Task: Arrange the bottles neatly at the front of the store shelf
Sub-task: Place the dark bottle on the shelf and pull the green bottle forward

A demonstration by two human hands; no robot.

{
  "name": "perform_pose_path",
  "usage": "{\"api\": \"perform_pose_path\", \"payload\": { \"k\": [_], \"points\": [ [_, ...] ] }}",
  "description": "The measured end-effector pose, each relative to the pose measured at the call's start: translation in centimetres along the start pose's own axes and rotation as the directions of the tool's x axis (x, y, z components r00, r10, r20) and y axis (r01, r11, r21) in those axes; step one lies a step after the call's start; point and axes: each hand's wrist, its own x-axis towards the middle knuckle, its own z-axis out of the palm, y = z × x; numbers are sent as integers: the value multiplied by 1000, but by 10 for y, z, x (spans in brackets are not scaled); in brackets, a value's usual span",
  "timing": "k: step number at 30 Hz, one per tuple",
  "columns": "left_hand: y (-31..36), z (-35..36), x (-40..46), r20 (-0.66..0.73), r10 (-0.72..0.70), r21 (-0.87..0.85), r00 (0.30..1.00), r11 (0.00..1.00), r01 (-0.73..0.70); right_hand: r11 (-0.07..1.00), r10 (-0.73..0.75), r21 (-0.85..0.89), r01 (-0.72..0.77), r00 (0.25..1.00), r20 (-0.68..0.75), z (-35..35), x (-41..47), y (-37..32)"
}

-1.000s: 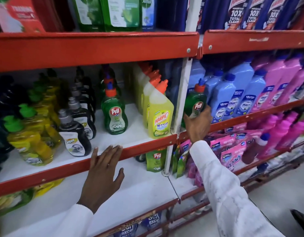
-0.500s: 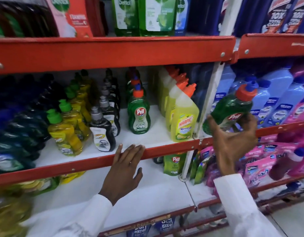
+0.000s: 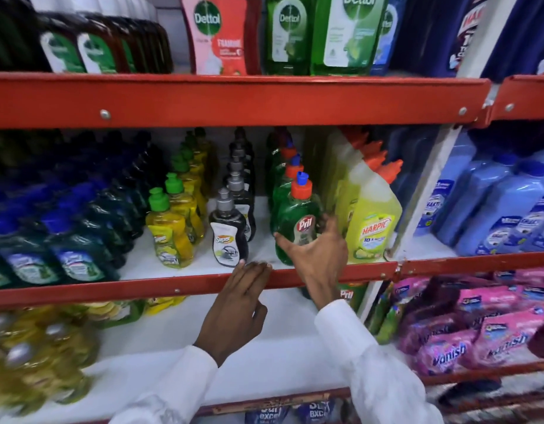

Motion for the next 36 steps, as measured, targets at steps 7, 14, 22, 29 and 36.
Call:
{"api": "perform_pose_path", "payload": {
  "k": [7, 14, 22, 29, 36],
  "points": [
    [15, -2, 10, -114, -164, -37, 980, 986, 160, 998, 5, -58, 0, 997, 74, 6, 5, 6],
    [33, -10, 58, -108, -358, -236, 927, 915, 326, 996, -92, 52, 77, 883, 461, -15, 16, 44],
    [28, 0, 81, -17, -454, -309, 891, 850, 427, 989, -131, 119, 83, 864, 487, -16, 39, 65],
    [26, 6, 83, -8, -495, -272, 869, 837, 474, 984, -100, 176, 16, 872, 480, -19, 40, 67],
    [33, 9, 86, 10, -490, -284, 872, 835, 472, 984, -85, 179, 1, 883, 461, -22, 43, 74]
  ]
}}
